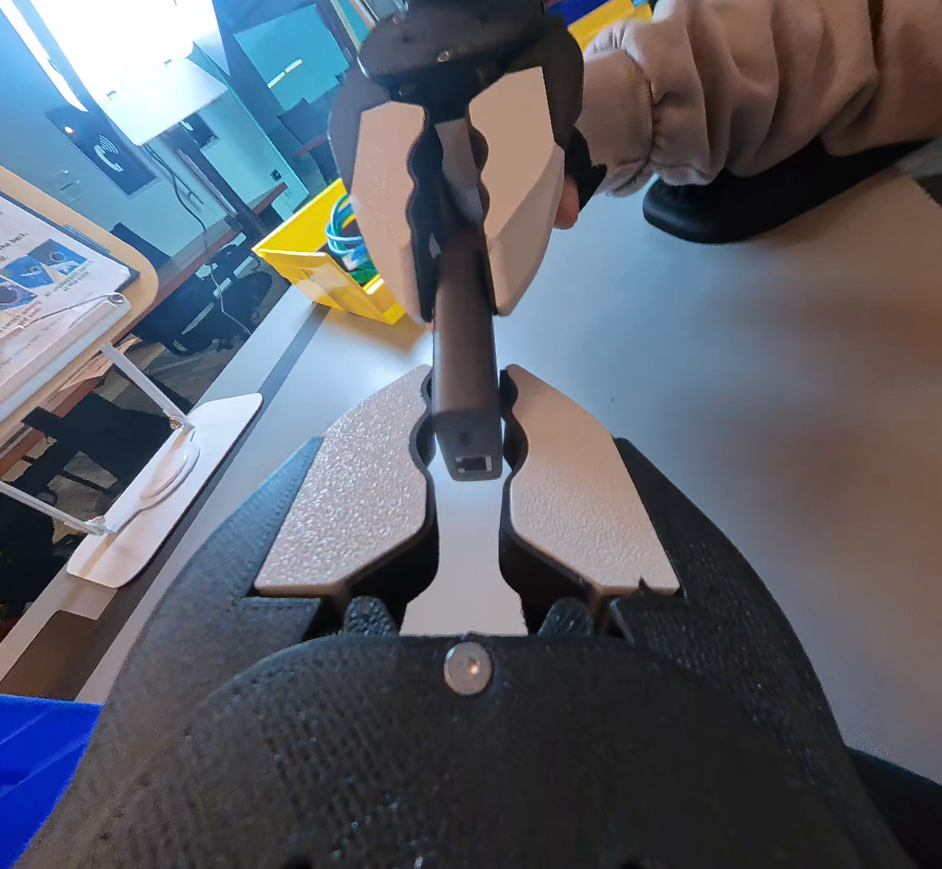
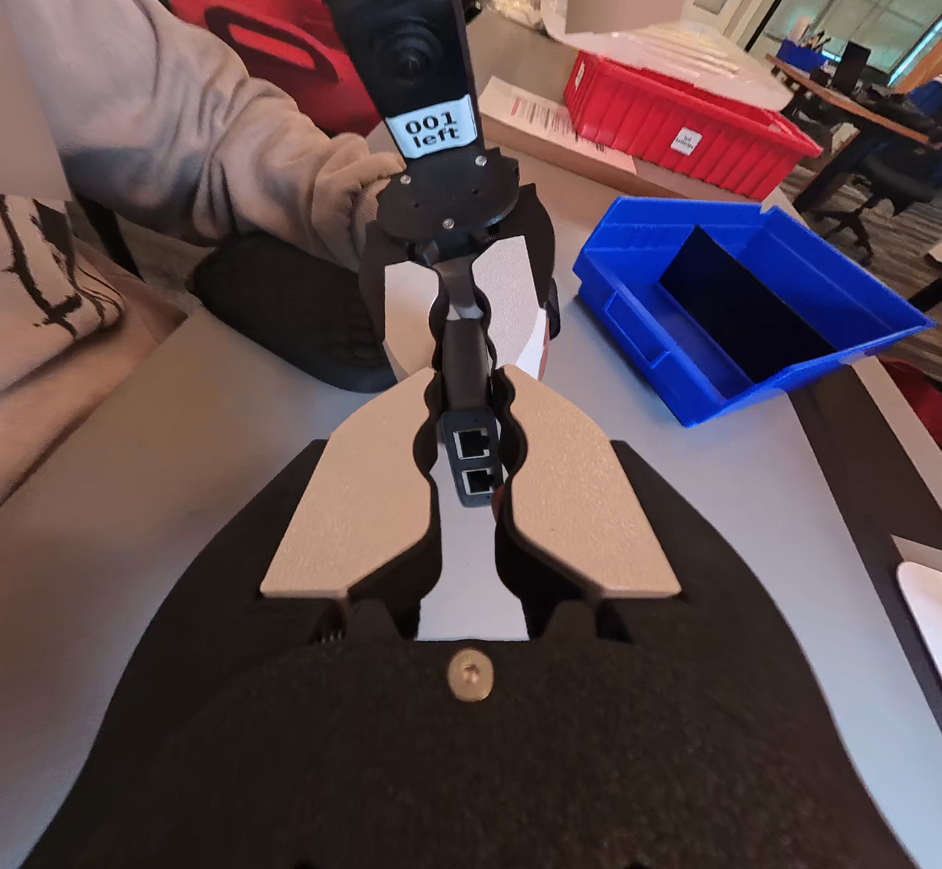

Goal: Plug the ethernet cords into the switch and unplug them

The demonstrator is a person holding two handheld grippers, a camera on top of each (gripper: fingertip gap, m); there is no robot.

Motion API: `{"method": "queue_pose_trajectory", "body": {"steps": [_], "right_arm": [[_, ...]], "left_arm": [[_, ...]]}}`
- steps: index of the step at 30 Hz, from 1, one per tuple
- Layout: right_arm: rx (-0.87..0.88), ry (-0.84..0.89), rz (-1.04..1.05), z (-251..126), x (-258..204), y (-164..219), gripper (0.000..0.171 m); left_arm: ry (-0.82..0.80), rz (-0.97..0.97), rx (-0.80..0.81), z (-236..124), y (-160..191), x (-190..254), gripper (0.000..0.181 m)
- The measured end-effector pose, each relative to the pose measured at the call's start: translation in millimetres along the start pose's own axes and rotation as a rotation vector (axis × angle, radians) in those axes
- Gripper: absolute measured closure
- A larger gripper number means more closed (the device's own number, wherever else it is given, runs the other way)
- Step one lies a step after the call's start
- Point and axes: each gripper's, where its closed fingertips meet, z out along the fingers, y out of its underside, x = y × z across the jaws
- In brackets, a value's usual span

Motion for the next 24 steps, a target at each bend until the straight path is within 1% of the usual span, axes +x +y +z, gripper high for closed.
{"method": "queue_pose_trajectory", "body": {"steps": [2, 4, 6, 8, 10, 13, 17, 22, 24], "right_arm": [[0.04, -0.005, 0.019, -6, 2, -6, 0.152], [0.028, 0.001, 0.016, -6, 3, -4, 0.152], [-0.02, 0.026, 0.004, -5, 6, 4, 0.152], [-0.116, 0.075, -0.042, -6, 11, 16, 0.152], [-0.235, 0.102, -0.088, -6, 13, 29, 0.148], [-0.343, 0.119, -0.154, 0, 11, 42, 0.145], [-0.424, 0.147, -0.25, 14, 11, 55, 0.151], [-0.474, 0.148, -0.266, 15, 11, 57, 0.151], [-0.493, 0.152, -0.256, 11, 15, 60, 0.151]], "left_arm": [[-0.012, -0.022, 0.027, -3, -6, -3, 0.16], [-0.014, -0.021, 0.004, -4, -4, -5, 0.16], [-0.024, -0.02, -0.035, -4, 3, -7, 0.16], [-0.029, -0.032, -0.086, -2, 11, -9, 0.16], [-0.04, 0.024, -0.144, 0, 19, -8, 0.16], [-0.043, 0.104, -0.219, 4, 30, -3, 0.16], [-0.048, 0.143, -0.274, 3, 39, -4, 0.16], [-0.029, 0.122, -0.266, 4, 41, -3, 0.16], [-0.058, 0.109, -0.258, 4, 42, -8, 0.16]]}}
